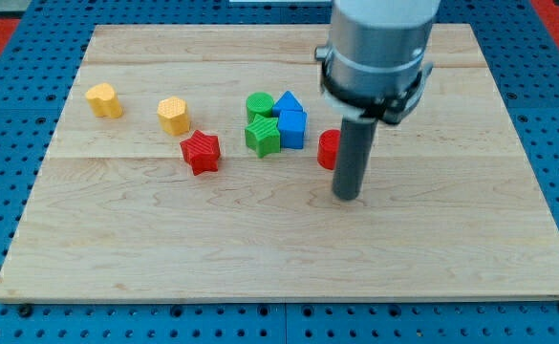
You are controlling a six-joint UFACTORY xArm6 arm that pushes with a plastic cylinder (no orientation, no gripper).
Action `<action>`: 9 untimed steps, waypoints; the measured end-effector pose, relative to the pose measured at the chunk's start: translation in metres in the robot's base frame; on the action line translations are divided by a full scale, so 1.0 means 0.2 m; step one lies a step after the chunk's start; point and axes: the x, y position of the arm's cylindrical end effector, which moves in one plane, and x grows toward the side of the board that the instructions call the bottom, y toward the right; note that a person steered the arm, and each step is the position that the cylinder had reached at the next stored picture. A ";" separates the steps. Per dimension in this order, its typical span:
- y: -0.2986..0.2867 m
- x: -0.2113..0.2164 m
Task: Push the red blocks towards the center
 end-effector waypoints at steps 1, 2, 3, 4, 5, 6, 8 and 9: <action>-0.74 0.06; -1.20 -0.13; -1.07 -0.38; -0.63 -0.36; -0.27 -0.18; -0.06 -0.09; 0.01 -0.40; -0.11 -0.47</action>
